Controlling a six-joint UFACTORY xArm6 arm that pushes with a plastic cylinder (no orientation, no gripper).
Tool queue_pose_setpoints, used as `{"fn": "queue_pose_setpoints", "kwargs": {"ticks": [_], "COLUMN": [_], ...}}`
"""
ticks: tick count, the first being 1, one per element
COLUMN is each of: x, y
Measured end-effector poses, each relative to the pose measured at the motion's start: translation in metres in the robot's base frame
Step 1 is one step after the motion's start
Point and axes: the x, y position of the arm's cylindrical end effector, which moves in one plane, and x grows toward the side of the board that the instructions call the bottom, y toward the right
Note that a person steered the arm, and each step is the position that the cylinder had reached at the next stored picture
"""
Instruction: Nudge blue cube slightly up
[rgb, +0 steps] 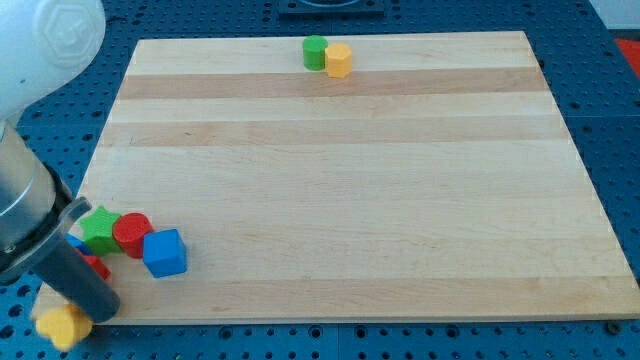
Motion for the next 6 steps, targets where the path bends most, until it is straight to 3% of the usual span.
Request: {"fn": "queue_pose_setpoints", "kwargs": {"ticks": [3, 6], "x": [-0.005, -0.022], "y": [0.073, 0.033]}}
